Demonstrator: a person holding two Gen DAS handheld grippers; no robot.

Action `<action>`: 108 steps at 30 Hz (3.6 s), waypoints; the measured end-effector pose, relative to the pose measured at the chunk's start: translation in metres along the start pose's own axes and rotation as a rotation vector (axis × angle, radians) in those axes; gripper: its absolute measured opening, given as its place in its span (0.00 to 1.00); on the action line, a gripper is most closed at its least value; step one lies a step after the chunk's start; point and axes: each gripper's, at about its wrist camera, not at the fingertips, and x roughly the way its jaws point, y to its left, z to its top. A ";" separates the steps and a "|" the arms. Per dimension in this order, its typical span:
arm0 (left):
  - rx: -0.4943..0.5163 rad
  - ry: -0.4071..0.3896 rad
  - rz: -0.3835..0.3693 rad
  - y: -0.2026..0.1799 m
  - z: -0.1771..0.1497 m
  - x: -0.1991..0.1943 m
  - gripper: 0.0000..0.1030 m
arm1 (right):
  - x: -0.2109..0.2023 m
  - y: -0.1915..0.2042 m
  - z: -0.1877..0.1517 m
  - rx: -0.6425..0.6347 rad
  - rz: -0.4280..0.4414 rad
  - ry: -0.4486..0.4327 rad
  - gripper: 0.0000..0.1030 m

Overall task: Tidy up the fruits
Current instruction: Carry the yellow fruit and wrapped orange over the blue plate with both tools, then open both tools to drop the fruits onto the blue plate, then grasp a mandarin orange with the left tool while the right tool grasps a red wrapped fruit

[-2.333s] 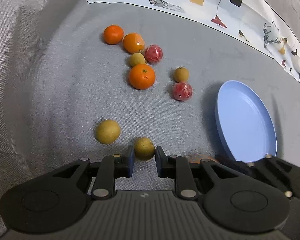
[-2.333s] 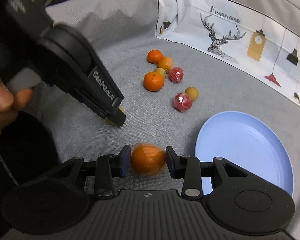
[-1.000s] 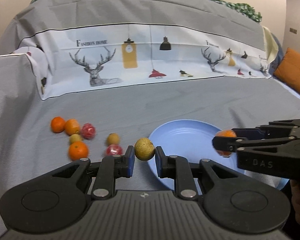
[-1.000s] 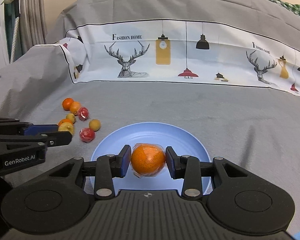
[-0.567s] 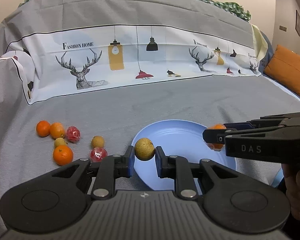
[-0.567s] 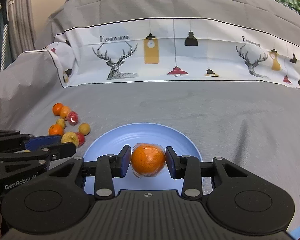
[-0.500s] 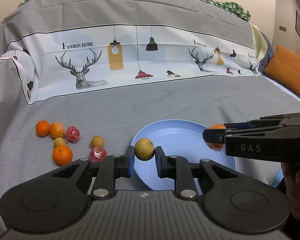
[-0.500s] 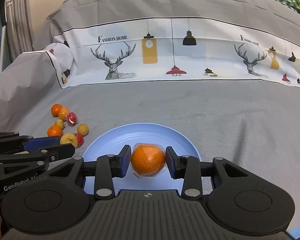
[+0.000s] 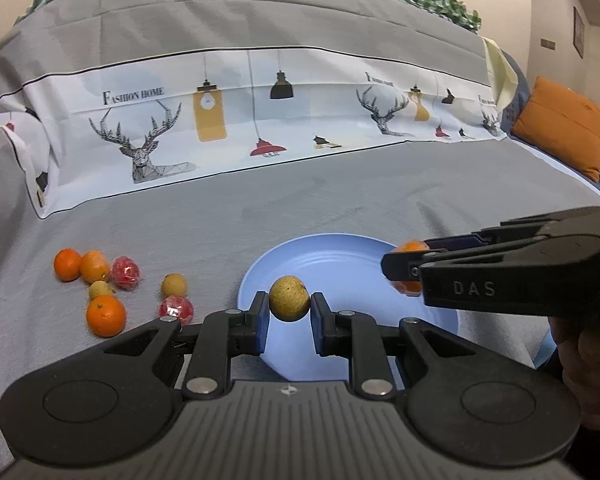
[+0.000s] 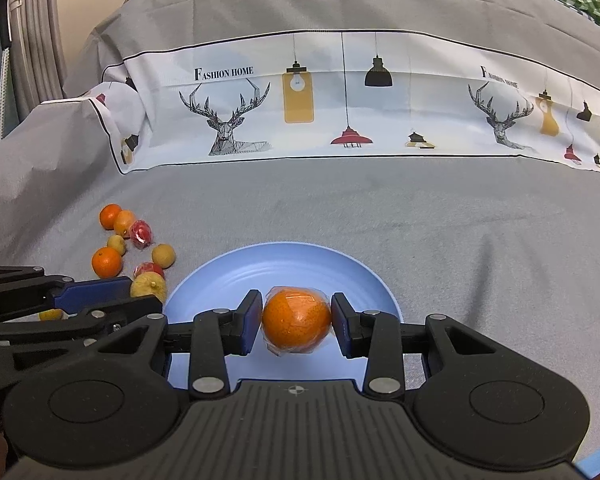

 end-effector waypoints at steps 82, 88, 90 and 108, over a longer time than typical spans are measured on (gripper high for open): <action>-0.232 0.009 0.159 0.110 0.014 -0.029 0.26 | -0.013 0.005 -0.001 -0.024 0.003 -0.069 0.34; -0.289 0.033 0.145 0.121 0.013 -0.024 0.26 | -0.008 0.015 0.000 -0.044 0.045 -0.067 0.32; -0.290 0.037 0.147 0.121 0.013 -0.023 0.26 | -0.005 0.021 0.000 -0.062 0.065 -0.066 0.30; -0.408 0.063 0.167 0.144 0.009 -0.005 0.26 | 0.047 0.096 0.009 -0.156 0.258 -0.028 0.28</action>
